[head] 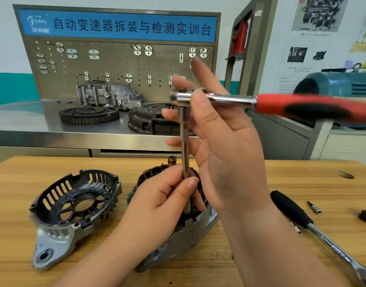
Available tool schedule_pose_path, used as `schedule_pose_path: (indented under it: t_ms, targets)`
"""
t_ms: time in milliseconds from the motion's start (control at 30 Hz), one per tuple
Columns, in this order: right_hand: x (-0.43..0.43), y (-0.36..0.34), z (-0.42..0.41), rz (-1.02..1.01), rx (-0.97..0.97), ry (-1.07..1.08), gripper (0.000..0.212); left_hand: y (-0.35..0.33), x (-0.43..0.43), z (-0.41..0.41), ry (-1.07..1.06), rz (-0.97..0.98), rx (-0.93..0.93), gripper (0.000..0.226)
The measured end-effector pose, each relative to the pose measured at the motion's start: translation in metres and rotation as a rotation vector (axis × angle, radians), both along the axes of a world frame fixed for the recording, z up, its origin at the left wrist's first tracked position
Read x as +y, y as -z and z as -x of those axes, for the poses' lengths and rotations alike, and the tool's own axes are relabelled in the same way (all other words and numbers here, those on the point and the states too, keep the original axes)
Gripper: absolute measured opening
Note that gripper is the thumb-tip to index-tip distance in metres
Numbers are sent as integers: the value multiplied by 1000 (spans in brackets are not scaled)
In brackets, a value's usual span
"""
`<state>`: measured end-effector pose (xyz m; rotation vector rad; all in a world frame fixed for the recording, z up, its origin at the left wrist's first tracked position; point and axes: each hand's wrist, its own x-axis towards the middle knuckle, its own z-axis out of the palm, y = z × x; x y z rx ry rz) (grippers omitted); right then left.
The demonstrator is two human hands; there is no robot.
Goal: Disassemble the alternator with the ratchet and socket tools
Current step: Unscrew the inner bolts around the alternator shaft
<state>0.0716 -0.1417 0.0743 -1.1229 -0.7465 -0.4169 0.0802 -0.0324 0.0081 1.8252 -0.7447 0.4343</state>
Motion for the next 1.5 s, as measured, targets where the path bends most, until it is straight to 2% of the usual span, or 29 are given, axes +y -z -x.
schedule_pose_path:
  t_ms: [67,133,267,433,600,733,800,900,1000,1100,1167,1267,1400,1500]
  targets:
    - [0,-2,1,44,-91,63,37,0,-1,0,-8,-7,-5,33]
    - [1,-2,2,39,-99,59,36,1,-2,0,-16,-13,-12,33]
    - [4,1,2,-33,70,-79,31,1,1,3,19,-6,2,35]
    - [2,-1,1,-38,217,-166,53,2,1,2,23,-46,-41,45]
    - [3,1,2,-17,96,16,29,2,0,1,-10,4,-34,41]
    - [1,-2,5,96,-29,115,42,2,-2,1,-41,-4,-33,42]
    - [1,-2,4,65,-30,70,37,1,-2,1,-39,-9,-36,41]
    - [1,-3,4,-31,92,-58,32,3,0,2,24,-15,-5,44]
    - [0,-4,3,-25,243,-162,50,4,1,3,48,10,32,43]
    - [-1,-4,2,6,281,-183,49,3,-1,2,20,6,-17,33]
    - [1,-3,1,9,270,-138,44,2,-1,2,-2,0,-41,31]
    - [3,2,1,-32,194,-22,19,2,-1,1,-25,39,-45,34]
    - [4,2,2,-52,106,91,32,2,-4,2,-55,83,-74,37]
    - [3,1,2,-92,91,103,30,3,-4,2,-69,73,-90,40]
